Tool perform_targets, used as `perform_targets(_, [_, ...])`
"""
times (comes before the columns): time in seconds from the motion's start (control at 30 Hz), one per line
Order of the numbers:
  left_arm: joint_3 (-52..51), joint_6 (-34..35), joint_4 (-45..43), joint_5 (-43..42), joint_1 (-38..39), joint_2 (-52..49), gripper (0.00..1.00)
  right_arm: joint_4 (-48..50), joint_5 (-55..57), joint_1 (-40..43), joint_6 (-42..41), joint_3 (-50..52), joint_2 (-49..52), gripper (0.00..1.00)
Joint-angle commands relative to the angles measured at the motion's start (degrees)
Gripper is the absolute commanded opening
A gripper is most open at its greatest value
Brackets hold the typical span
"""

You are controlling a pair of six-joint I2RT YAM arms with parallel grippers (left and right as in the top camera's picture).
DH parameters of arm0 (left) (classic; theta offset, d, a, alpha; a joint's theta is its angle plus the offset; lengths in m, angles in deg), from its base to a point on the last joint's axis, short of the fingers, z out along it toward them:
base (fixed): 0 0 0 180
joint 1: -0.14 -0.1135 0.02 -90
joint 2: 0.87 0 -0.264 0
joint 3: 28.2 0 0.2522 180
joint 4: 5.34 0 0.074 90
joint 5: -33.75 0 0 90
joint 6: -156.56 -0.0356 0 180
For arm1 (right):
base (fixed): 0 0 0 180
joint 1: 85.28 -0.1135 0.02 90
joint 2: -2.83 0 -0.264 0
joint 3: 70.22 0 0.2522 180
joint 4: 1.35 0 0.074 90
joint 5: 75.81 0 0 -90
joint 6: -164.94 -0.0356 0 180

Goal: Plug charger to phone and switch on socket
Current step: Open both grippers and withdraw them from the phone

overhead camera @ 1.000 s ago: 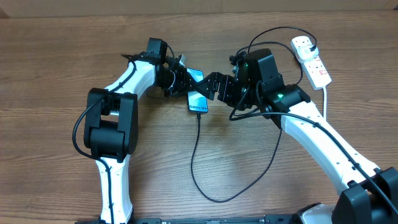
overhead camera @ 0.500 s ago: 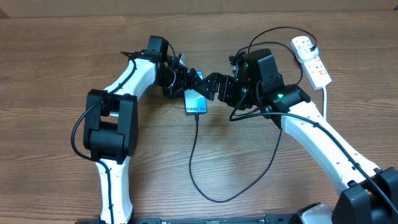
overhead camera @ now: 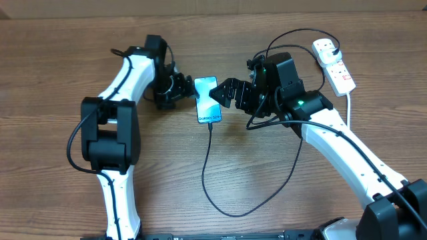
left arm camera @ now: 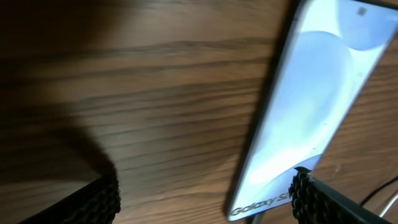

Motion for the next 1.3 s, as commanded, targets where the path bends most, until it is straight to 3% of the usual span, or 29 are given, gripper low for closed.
perform_targets(0.0, [2.05, -1.31, 1.11, 2.03, -1.6, 4.44, 0.83, 0.11, 0.9, -0.15, 0.48, -0.83, -0.04, 1.0])
perform_targets(0.17, [2.05, -1.31, 2.45, 5.99, -2.56, 16.0, 0.88, -1.14, 0.83, -0.15, 0.48, -0.83, -0.04, 1.0])
perform_targets(0.27, [2.05, -1.01, 4.02, 13.09, -2.54, 24.26, 1.0, -2.49, 0.87, -0.15, 0.59, -0.83, -0.04, 1.0])
perform_targets(0.4, [2.03, 2.08, 8.98, 26.03, -2.47, 37.38, 0.99, -5.11, -0.63, -0.15, 6.58, -0.94, -0.04, 1.0])
perform_targets(0.57, [2.03, 2.58, 14.99, 30.4, -2.56, 46.05, 1.0, -10.8, -0.63, 0.42, 9.07, -3.17, -0.07, 1.0])
perform_targets(0.73, [2.03, 2.56, 19.98, 30.45, -2.56, 48.57, 1.0, -24.63, 5.03, 1.73, 13.88, -11.98, -0.04, 1.0])
perform_targets(0.97, [1.97, 2.58, 21.05, 30.14, -2.49, 47.47, 1.0, -44.13, 32.7, 7.21, 17.22, -30.4, -0.04, 1.0])
perform_targets(1.07, [1.97, 2.58, 20.94, 28.48, -2.49, 47.3, 1.0, -43.08, 40.48, 10.71, 18.93, -33.57, -0.04, 1.0])
perform_targets(1.1, [1.97, 2.56, 20.96, 28.5, -2.49, 47.25, 1.0, -39.19, 42.01, 13.09, 23.12, -34.07, -0.04, 1.0])
perform_targets(1.27, [1.97, 2.56, 20.96, 28.5, -2.49, 47.25, 0.99, -32.0, 42.1, 16.13, 28.85, -34.05, -0.04, 1.0])
